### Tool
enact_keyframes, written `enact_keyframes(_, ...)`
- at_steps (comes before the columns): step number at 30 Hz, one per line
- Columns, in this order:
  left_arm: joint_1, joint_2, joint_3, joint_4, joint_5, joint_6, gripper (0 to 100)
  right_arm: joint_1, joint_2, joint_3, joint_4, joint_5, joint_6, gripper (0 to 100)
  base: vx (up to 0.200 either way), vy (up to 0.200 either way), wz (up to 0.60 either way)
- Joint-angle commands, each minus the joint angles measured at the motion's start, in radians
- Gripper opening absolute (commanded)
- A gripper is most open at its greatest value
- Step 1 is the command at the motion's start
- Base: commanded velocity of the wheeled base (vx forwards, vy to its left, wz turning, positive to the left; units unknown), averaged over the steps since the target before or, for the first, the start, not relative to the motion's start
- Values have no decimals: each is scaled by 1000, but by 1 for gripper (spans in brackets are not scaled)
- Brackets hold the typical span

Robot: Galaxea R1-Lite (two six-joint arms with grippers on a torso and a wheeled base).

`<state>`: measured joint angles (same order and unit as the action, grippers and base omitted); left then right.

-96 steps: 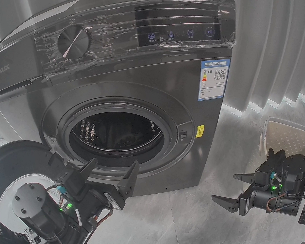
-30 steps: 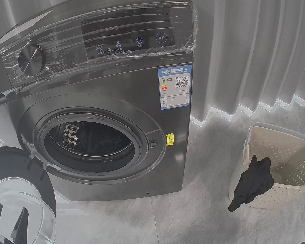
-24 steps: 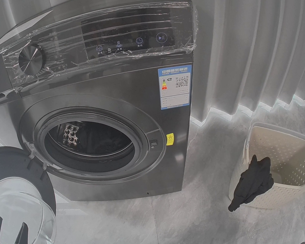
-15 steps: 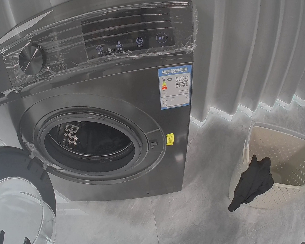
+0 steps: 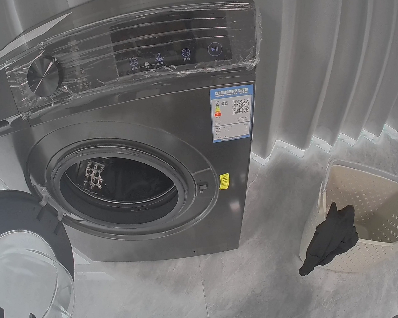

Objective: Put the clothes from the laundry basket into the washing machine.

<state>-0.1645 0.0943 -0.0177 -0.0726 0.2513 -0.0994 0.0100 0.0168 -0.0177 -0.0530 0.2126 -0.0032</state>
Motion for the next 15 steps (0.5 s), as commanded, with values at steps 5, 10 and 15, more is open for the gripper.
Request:
enact_keyframes(5,52,1,18,0,-40,-33,100,-1,2,13,-1,-2,35,100,0,0,0)
enact_keyframes(10,52,1,18,0,-73,-54,100,-1,2,13,-1,1,34,100,0,0,-240)
enact_keyframes(15,52,1,18,0,-73,-54,100,-1,2,13,1,2,35,100,0,0,-600)
